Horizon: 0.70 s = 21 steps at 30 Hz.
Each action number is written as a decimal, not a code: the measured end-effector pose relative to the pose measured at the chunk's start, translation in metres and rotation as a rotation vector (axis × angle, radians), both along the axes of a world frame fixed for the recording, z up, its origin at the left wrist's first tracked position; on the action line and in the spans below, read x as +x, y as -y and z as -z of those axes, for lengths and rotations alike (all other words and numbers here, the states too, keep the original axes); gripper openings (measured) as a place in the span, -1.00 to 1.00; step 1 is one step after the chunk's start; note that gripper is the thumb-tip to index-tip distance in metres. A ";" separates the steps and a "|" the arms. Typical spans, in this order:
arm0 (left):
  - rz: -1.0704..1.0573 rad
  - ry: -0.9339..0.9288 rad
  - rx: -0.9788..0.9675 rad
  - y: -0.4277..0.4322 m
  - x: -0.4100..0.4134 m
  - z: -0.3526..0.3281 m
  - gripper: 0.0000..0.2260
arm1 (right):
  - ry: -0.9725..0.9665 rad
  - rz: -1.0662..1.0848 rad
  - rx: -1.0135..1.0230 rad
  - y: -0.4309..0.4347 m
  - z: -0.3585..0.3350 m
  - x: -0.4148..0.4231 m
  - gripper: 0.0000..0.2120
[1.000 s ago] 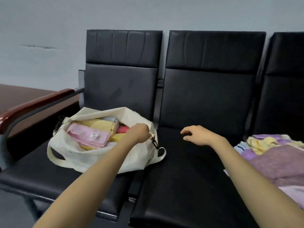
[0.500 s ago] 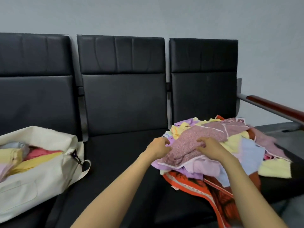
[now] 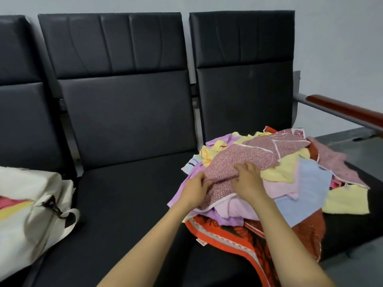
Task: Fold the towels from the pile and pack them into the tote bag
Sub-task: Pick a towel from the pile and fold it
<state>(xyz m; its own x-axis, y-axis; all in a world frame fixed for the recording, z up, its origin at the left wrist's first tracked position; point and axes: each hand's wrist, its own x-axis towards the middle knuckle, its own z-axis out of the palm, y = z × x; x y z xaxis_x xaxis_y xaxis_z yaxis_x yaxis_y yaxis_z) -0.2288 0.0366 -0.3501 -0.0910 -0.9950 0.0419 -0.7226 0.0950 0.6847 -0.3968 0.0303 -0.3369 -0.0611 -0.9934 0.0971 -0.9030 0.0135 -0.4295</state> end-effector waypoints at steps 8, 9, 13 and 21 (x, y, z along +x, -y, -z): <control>-0.128 -0.321 -0.156 -0.042 0.043 -0.025 -0.82 | -0.049 0.020 -0.235 -0.014 -0.011 0.045 -0.66; -0.150 -0.316 -0.174 -0.050 0.057 -0.028 -0.82 | -0.055 -0.021 -0.245 -0.019 -0.013 0.057 -0.66; -0.325 -0.275 -0.186 -0.088 0.123 -0.029 -0.82 | 0.035 -0.282 -0.175 -0.045 -0.010 0.113 -0.66; -0.687 -0.160 -0.157 -0.148 0.232 -0.006 -0.85 | 0.063 -0.695 0.006 -0.077 0.009 0.174 -0.63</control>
